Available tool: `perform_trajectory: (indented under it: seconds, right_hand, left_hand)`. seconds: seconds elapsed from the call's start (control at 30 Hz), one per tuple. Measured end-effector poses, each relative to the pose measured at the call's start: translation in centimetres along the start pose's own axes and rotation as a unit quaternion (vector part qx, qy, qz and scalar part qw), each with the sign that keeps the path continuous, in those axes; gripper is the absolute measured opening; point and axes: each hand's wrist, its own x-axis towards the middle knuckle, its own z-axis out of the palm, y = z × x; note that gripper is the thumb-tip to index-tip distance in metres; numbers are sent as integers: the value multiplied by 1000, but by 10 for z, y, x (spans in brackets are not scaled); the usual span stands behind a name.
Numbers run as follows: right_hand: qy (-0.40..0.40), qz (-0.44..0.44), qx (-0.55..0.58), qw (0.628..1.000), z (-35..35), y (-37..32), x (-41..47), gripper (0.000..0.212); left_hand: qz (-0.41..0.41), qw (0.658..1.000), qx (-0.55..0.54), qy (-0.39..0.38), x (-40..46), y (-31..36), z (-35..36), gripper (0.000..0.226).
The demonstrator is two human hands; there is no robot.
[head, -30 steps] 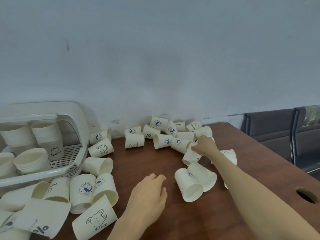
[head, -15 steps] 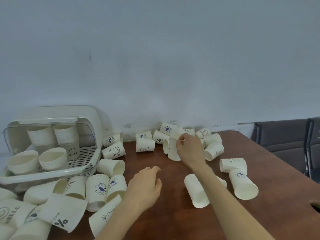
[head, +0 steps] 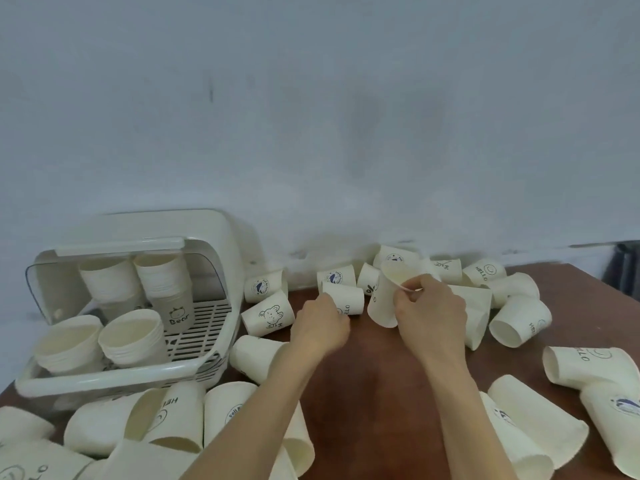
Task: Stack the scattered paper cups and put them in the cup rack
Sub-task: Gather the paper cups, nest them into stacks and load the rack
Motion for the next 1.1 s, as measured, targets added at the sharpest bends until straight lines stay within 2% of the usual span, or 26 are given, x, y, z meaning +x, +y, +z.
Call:
perform_trajectory:
  seconds: [0.17,0.27,0.37,0.53,0.67,1.1]
  right_hand:
    - [-32,4,2,999,8,-3,8,12]
    - [-36,4,4,999,4,-6,8,13]
    - [-24,12,2,1000,0,-7,7,13]
    - [-29,13,-6,999,-2,-10,5,12]
    - [-31,15,-12,999,-5,-10,4,12]
    - [-68,-32,-30,997,-2,-36,-13,12]
  left_hand:
    - [-86,992,-78,-50,35,-2,9,26]
    - [-115,984,-125,-49,50,-2,18,30]
    - [-133,979,-152,-23,56,-1,26,25]
    - [-115,983,-140,14,50,2,34,20]
    - [-77,989,-119,49,43,-1,25,7]
    - [20,974,-142,177,-22,-34,-48,23]
